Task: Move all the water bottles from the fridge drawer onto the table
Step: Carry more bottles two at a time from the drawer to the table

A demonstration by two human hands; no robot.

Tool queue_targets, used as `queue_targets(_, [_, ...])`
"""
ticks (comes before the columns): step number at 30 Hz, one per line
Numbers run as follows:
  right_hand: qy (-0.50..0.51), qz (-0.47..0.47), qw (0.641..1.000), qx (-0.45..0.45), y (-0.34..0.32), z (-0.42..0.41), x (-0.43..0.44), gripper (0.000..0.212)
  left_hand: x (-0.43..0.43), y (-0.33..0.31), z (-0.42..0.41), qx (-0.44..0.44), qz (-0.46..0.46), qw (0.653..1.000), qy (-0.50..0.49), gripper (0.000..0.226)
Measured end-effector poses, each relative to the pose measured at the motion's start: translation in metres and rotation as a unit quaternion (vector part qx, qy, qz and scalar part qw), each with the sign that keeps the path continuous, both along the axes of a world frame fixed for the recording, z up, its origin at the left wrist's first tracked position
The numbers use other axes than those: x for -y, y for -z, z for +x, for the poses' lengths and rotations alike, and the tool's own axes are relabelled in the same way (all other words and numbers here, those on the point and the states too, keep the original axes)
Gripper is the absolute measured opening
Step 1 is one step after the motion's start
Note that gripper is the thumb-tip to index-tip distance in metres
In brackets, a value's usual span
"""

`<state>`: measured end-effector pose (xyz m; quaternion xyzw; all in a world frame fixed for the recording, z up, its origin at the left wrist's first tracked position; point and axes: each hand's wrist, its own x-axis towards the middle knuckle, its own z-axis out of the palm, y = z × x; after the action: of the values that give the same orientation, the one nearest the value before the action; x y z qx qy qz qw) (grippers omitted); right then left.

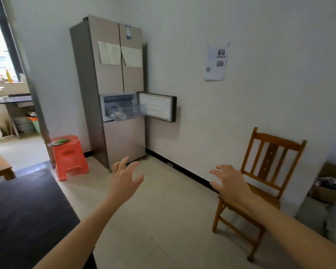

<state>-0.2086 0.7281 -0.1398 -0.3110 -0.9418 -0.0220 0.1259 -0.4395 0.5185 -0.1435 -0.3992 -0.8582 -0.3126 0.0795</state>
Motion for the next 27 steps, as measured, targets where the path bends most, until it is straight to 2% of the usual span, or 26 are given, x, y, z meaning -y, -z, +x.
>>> queue_targets(7, [0.014,0.016,1.000,0.018,-0.024,-0.078,-0.057,0.048,-0.066,-0.008,-0.077,0.015,0.006,1.000,0.018,0.051])
queue_targets(15, [0.022,-0.021,0.999,-0.011,0.000,-0.127,-0.130,0.047,-0.153,0.011,-0.127,0.043,-0.031,0.998,0.033,0.051])
queue_targets(20, [0.013,-0.030,0.999,-0.029,0.010,-0.162,-0.211,0.055,-0.234,0.012,-0.165,0.024,-0.046,0.998,0.034,0.052])
queue_targets(27, [-0.034,-0.036,0.999,-0.020,-0.002,-0.258,-0.338,0.049,-0.334,-0.006,-0.237,0.032,-0.036,0.999,-0.019,0.050])
